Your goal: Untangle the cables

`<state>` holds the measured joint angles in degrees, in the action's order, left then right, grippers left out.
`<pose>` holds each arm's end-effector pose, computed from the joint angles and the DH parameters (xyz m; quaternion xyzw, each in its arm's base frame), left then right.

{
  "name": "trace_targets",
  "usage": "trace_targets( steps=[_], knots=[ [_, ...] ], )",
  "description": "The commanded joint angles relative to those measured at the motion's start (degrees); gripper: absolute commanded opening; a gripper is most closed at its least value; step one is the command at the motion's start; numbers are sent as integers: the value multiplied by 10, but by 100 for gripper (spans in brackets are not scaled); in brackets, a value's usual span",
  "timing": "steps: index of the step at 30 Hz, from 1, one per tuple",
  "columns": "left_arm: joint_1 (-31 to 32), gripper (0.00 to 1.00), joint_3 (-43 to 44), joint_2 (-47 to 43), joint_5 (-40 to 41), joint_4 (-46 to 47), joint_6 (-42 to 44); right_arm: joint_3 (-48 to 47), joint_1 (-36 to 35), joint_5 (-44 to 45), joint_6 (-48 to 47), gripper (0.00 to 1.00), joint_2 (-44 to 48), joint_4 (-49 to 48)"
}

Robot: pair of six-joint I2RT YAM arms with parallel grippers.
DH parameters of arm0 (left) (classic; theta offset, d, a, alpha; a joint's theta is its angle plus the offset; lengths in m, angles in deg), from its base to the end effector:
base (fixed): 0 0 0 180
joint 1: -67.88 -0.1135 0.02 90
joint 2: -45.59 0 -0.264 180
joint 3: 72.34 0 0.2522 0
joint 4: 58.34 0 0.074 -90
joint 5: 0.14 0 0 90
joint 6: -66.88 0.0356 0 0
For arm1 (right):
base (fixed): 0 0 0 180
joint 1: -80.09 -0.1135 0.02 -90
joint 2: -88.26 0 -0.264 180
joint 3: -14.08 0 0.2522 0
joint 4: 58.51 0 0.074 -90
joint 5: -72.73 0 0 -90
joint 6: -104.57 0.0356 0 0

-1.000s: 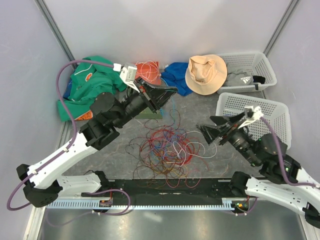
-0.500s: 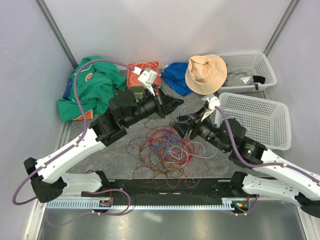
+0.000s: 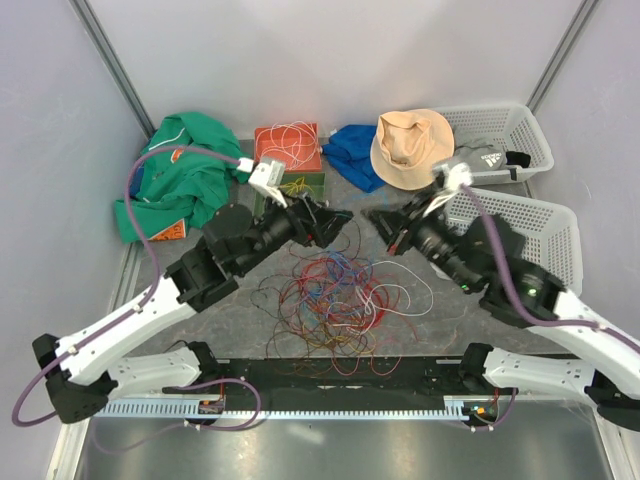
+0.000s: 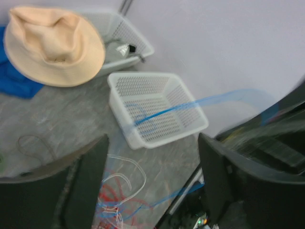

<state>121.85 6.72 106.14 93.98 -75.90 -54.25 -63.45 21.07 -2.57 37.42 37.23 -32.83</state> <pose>0.1426 -0.1917 0.4253 0.1136 0.6920 -0.4632 0.5419 0.1046 0.1566 0.4328 -0.1295 0.6901 0.3949 0.5924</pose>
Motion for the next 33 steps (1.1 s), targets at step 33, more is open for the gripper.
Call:
trace_targets(
  steps=[33],
  knots=[
    [4, 100, -477, -121, 47, 497, -100, -521, 0, 474, -302, 0, -115, -16]
  ],
)
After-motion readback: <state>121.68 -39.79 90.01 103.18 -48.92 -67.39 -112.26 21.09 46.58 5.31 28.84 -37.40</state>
